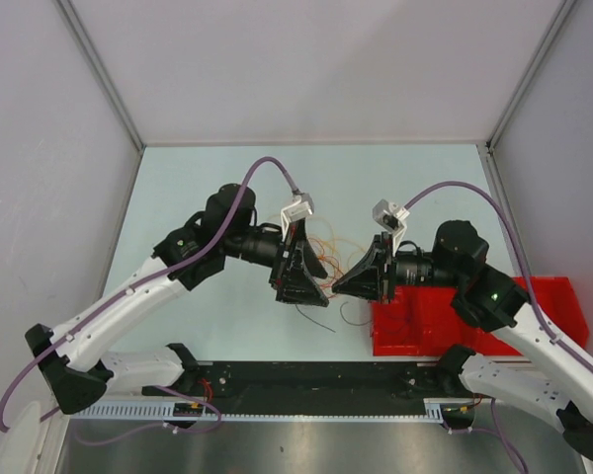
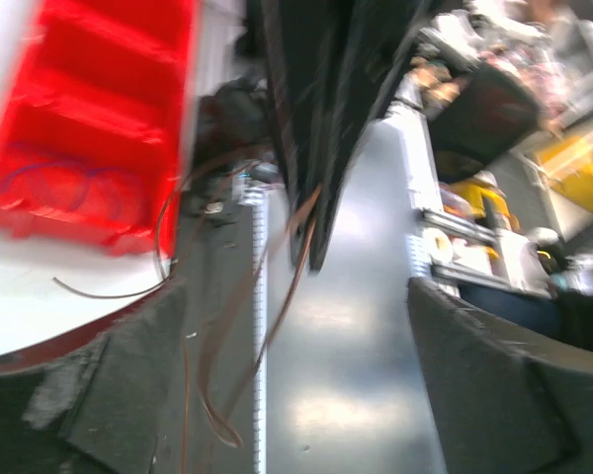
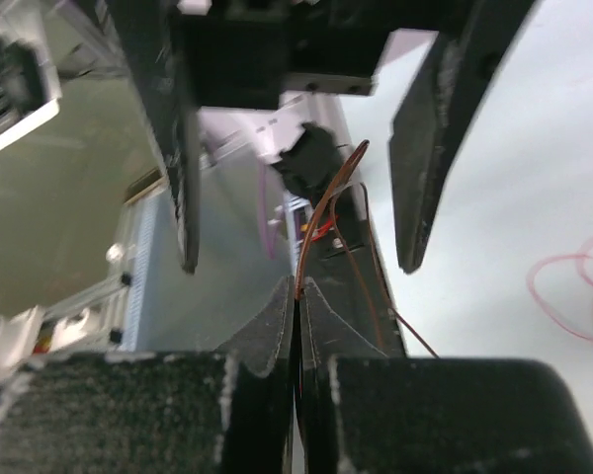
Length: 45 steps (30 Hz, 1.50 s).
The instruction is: Untangle the cables
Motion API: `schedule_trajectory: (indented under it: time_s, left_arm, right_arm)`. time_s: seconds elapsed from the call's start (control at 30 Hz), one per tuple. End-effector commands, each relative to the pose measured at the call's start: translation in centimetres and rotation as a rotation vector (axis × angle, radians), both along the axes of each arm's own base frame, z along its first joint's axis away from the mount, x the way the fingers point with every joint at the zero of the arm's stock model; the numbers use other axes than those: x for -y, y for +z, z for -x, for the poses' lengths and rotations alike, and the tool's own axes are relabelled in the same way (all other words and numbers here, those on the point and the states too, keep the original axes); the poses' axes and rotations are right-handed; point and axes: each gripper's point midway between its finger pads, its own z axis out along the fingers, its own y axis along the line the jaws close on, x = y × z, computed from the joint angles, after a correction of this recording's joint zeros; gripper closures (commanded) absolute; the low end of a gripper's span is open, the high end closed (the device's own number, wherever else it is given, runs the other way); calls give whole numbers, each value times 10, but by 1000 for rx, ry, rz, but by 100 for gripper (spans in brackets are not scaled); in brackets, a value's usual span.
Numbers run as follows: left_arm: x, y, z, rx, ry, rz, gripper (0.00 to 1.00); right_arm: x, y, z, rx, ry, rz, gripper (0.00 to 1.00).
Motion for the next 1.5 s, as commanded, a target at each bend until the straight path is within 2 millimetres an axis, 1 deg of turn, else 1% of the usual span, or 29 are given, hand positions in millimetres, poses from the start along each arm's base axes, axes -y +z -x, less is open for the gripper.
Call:
schedule_trajectory:
  time_s: [0.0,0.03,0.07,0.1,0.13,0.2,0.23,0.27,0.3,0.33,0.37,0.4,0.43,0.47,0.53,0.57,0.6,0.63,0.67,0.73,0.87,0.97,1.0,1.1,1.23,1.33,1.37,1.43,1.47]
  left_arm:
    - [-20,-3,-26,112,190,-67,0]
    - [-28,-12,-38,120,276,-117,0]
    - [-38,-19,-48,130,343,-141,0]
    - [-48,-26,-53,132,391,-178,0]
    - [-58,-33,-66,150,475,-215,0]
    - [-83,-43,-77,160,587,-270,0]
    - [-98,-56,-91,180,687,-327,0]
    - [-112,-55,-95,204,753,-342,0]
    - [-124,-63,-99,210,811,-393,0]
    - [-140,-75,-107,226,893,-450,0]
    - [-150,-77,-106,239,932,-468,0]
    - [-157,-81,-107,245,959,-485,0]
    - [-167,-92,-110,250,1006,-525,0]
    - [-172,-93,-107,255,1027,-519,0]
    - [-182,-105,-108,254,1069,-545,0]
    - [-185,-102,-107,266,1089,-522,0]
    - [-189,-107,-106,267,1102,-531,0]
    - [-191,-104,-107,263,1123,-524,0]
    - [-194,-102,-108,274,1142,-521,0]
    - [-198,-100,-109,278,1171,-512,0]
    - [-204,-99,-112,276,1227,-495,0]
    - [-203,-105,-114,260,1252,-459,0]
    - [-203,-114,-114,247,1255,-467,0]
    - [-199,-116,-114,242,1249,-433,0]
    - [-199,-118,-114,241,1250,-440,0]
    - [-199,-118,-114,242,1251,-432,0]
    - [-199,-117,-114,244,1251,-429,0]
    - [-200,-117,-113,243,1252,-429,0]
    - [-200,-117,-113,244,1252,-426,0]
  right_arm:
    - [11,26,-42,58,-273,24,100]
    - [17,21,-54,42,-357,63,100]
    - [21,33,-59,52,-395,52,100]
    - [24,33,-65,35,-440,60,100]
    - [27,45,-65,43,-451,37,100]
    - [32,52,-71,22,-510,21,100]
    - [35,56,-76,11,-546,15,100]
    - [40,62,-80,4,-590,9,100]
    - [50,58,-91,-26,-683,30,100]
    - [55,56,-96,-40,-725,43,100]
    - [62,60,-101,-50,-778,45,100]
    - [76,48,-110,-80,-875,98,100]
    - [81,41,-114,-117,-923,115,100]
    - [94,31,-119,-144,-1001,157,100]
    - [100,19,-120,-205,-1054,184,100]
    - [106,7,-119,-233,-1081,228,100]
    - [108,1,-118,-256,-1096,248,100]
    - [109,-4,-117,-302,-1113,251,100]
    - [115,-15,-114,-328,-1136,297,100]
    - [124,-28,-109,-376,-1174,336,100]
    - [133,-29,-100,-413,-1193,329,100]
    - [132,-27,-94,-436,-1177,308,100]
    - [133,-28,-94,-444,-1179,309,100]
    - [137,-37,-91,-464,-1198,351,100]
    - [145,-53,-88,-482,-1227,394,100]
    - [145,-69,-84,-505,-1223,414,100]
    - [145,-80,-83,-515,-1222,439,100]
    - [143,-87,-82,-532,-1223,437,100]
    - [144,-98,-81,-541,-1228,458,100]
